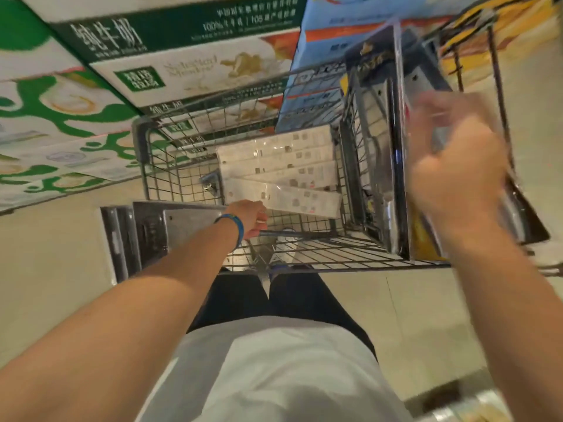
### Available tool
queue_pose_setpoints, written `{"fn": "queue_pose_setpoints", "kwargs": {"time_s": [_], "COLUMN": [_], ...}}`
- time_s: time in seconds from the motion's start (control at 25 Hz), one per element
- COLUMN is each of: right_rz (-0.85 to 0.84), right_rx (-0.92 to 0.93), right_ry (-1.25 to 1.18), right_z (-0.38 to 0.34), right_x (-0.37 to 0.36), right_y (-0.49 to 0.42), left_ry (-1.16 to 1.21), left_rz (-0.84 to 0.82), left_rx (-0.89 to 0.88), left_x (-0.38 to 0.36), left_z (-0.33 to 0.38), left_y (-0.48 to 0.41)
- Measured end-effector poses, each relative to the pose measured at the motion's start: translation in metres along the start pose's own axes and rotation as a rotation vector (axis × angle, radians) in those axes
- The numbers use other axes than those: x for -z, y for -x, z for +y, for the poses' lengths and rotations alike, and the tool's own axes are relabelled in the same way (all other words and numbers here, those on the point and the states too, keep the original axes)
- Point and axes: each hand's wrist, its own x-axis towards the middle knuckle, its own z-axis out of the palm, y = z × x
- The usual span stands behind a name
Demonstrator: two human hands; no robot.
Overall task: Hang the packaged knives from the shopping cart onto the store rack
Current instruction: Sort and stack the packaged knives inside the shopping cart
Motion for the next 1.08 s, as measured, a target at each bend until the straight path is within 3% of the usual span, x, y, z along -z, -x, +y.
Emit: {"fn": "queue_pose_setpoints", "kwargs": {"time_s": [0.12,0.24,0.36,0.44,0.6,0.92,1.08], "right_rz": [-0.264,-0.353,-0.903,-1.097,-1.068,-0.898,-0.887], "right_rx": [0.228,0.316,-0.086,-0.295,-0.069,0.391,0.314], "right_ry": [-0.096,-0.016,-0.013,0.083,0.618,0.797,0.745], "right_z": [-0.064,-0.069,-0.037,-0.002,0.040,0.067,0.067], "right_x": [-0.067,-0.141,-0.218,-0.267,-0.334,-0.408,-0.419], "right_y": [0.028,0.048,0.054,0.067,0.089,0.069,0.021], "left_ry": [0.080,0.280,0.453,0.506,0.650,1.010,0.993], "left_rz": [0.032,0.043,0.083,0.075,0.045,-0.026,0.064], "left_rx": [0.026,0.022,0.080,0.114,0.224,0.213,0.280], "left_x": [-0.005,-0.010,-0.016,-0.024,-0.042,-0.056,-0.062], "left_z": [0.001,0.000,-0.010,-0.016,-0.031,-0.024,-0.027], "left_y": [-0.021,-0.055,-0.091,-0.112,-0.152,-0.183,-0.199]}}
